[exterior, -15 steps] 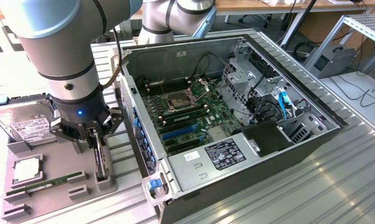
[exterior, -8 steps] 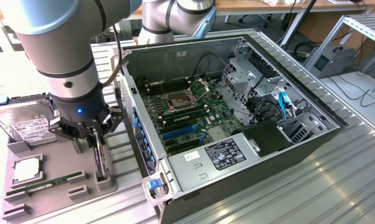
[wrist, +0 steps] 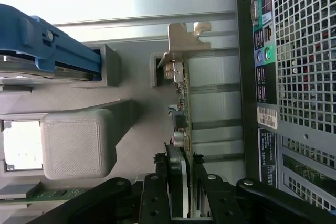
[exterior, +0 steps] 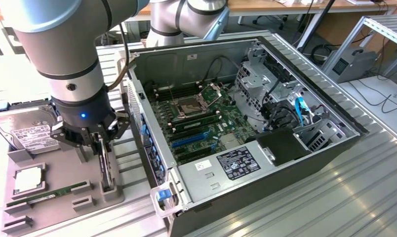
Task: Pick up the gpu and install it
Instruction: 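Pick up the gpu and move the gpu toward the slot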
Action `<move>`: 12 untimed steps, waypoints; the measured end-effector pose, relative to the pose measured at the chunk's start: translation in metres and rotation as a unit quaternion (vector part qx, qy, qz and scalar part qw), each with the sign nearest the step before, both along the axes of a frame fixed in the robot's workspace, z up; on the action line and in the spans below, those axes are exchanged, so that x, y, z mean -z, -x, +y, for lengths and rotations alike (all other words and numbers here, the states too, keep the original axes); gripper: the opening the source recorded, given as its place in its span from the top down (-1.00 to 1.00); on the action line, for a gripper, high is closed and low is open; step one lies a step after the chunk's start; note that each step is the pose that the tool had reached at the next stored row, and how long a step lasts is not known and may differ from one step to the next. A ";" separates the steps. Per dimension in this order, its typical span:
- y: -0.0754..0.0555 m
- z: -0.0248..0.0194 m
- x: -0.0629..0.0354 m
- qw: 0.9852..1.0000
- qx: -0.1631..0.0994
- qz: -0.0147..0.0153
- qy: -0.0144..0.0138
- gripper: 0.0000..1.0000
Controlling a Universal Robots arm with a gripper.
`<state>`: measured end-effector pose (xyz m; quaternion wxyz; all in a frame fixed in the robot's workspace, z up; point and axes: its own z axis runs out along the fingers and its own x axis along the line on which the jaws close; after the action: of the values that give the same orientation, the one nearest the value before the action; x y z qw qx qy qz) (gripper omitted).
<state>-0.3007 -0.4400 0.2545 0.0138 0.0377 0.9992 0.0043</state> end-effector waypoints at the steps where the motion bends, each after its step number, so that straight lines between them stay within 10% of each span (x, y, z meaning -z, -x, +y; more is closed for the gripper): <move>1: 0.000 0.0000 -0.0003 1.000 0.000 0.000 0.000 0.41; 12: 0.000 0.0000 -0.0033 1.000 0.000 0.000 -0.001 0.41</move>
<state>-0.3007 -0.4400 0.2578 0.0137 0.0377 0.9992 0.0055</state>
